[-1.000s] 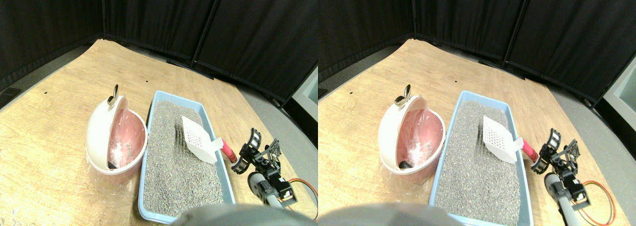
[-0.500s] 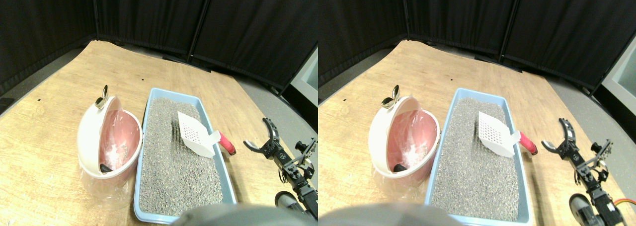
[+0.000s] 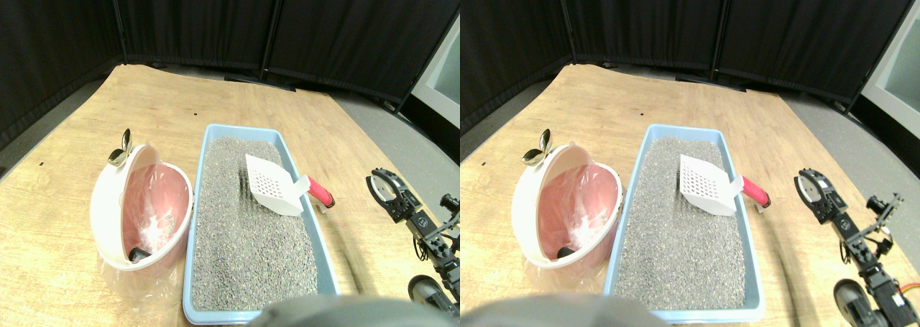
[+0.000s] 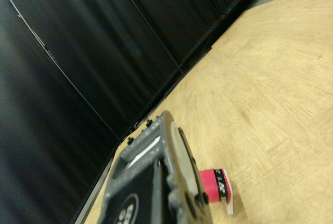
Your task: Scoop (unimanual)
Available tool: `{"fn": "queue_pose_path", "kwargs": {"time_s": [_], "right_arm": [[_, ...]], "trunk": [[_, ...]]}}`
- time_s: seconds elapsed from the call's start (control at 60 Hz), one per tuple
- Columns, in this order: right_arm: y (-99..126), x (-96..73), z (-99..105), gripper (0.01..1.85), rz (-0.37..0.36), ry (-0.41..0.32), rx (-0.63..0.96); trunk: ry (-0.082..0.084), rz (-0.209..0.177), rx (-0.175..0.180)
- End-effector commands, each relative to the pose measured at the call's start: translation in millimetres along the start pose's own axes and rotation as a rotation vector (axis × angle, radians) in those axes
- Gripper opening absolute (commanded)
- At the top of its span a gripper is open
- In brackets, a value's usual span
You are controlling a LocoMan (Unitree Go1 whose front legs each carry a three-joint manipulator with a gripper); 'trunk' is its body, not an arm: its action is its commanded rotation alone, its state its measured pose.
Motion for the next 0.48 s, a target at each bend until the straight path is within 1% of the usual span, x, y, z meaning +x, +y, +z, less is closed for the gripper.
{"fn": "queue_pose_path", "kwargs": {"time_s": [0.017, 0.133, 0.15, 0.2, 0.35, 0.483], "right_arm": [[6.7, -2.8, 7.8, 0.06, 0.035, -0.02, -0.024], [10.0, -7.9, 7.8, 0.06, 0.026, -0.013, -0.032], [10.3, -8.3, 7.8, 0.06, 0.025, -0.012, -0.031], [12.6, -10.0, 7.1, 0.06, 0.016, -0.013, -0.028], [17.1, -10.6, 3.8, 0.06, 0.037, -0.015, -0.005], [19.9, -11.6, 3.1, 0.06, 0.031, -0.023, 0.0]], "trunk": [[-0.028, -0.02, -0.004], [-0.028, -0.02, -0.004], [-0.028, -0.025, 0.002], [-0.026, -0.026, 0.002], [-0.025, -0.031, 0.002], [-0.027, -0.032, 0.003]]}}
